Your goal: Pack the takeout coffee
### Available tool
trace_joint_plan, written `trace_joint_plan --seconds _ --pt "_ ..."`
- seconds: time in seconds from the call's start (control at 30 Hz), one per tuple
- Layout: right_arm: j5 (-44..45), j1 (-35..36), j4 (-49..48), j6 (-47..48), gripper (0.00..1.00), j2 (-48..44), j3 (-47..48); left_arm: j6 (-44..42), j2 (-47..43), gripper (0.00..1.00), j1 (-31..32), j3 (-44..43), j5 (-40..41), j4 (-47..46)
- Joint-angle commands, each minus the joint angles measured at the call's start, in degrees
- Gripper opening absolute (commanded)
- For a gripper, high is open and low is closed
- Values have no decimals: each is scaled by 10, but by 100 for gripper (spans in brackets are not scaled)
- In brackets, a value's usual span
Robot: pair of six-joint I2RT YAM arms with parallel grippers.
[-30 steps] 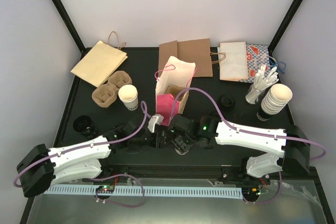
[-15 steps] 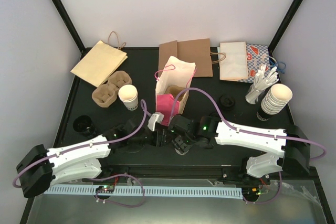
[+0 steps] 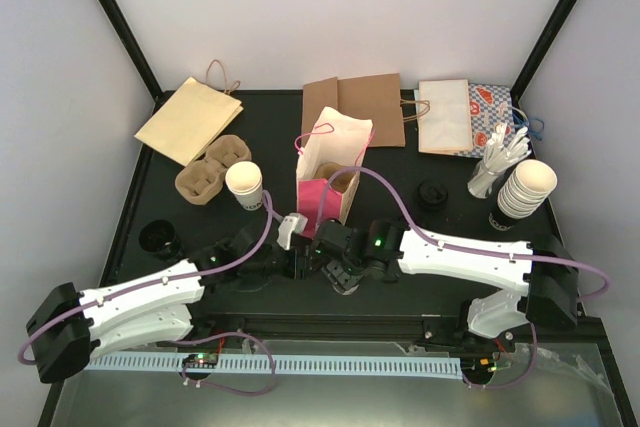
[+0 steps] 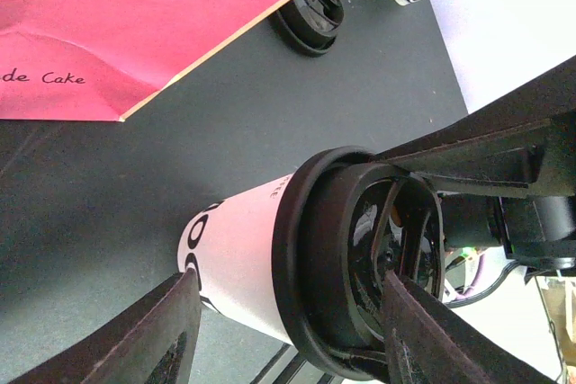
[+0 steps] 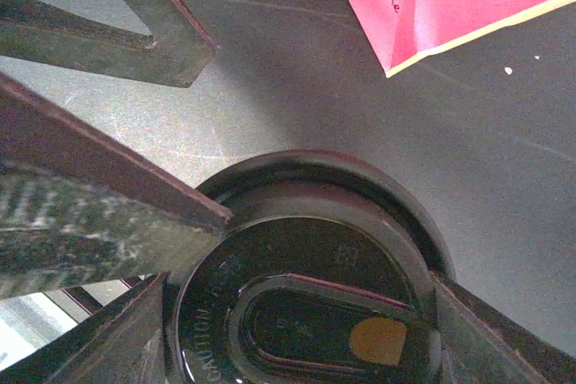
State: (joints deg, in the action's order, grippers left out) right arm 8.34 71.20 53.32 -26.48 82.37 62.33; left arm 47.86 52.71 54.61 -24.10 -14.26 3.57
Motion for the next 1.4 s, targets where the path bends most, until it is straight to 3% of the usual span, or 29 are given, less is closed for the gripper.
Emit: trace_joint_plan --seconds 0.0,0.2,0.37,0.57,0.97,1.2,1.37 --pt "-43 22 98 -20 62 113 -65 -8 -14 57 1 -7 17 12" --pt "-68 21 72 -23 62 93 -73 -12 -22 57 0 -7 21 22" --pt "-162 5 -11 -17 61 60 -115 -12 -26 57 -1 -7 21 24" --pt "-194 0 -34 -18 61 33 -129 -11 -29 57 -2 -7 21 23" --pt "-84 10 135 -8 61 114 -52 -11 -31 57 -2 -9 20 27" --pt "-26 26 153 -32 59 133 -17 -11 -34 57 -2 -9 22 30" --pt "16 29 103 -46 59 112 -27 -12 -34 57 -2 -8 24 30"
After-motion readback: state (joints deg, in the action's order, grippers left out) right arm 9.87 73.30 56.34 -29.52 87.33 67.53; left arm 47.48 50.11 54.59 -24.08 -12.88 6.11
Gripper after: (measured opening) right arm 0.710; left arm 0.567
